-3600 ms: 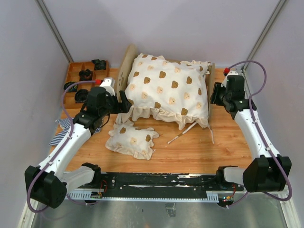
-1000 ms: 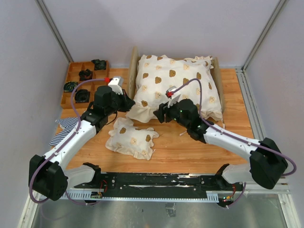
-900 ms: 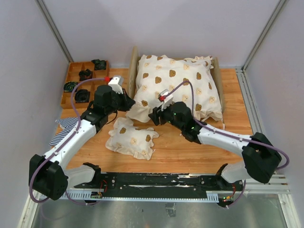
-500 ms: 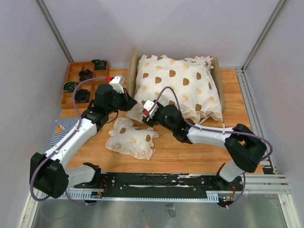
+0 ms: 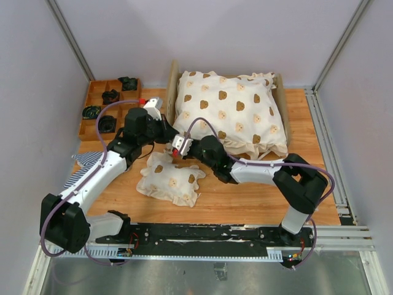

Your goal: Set up the pet bed

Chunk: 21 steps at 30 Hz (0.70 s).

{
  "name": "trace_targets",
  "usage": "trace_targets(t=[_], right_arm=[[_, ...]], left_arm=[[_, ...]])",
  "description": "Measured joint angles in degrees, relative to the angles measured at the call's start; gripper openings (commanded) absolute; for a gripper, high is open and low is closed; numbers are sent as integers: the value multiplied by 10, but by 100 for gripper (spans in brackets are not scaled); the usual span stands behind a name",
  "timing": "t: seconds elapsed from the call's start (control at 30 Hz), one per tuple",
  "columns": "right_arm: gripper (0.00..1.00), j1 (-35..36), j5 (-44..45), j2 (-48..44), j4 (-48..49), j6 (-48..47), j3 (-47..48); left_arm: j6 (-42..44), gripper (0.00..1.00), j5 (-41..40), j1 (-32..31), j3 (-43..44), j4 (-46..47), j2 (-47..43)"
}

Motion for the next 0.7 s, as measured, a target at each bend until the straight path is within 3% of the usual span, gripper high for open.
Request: trace_targets(t=[0.2, 0.47, 0.7], right_arm=[[0, -10, 28, -29, 19, 2, -15], [0, -88, -27, -105, -11, 82, -21], [0, -143, -72, -109, -59, 162, 9]], left_arm=[[5, 6, -14, 0, 23, -11, 4], [40, 35, -28, 0, 77, -26, 25], [86, 46, -13, 0, 72, -19, 26]])
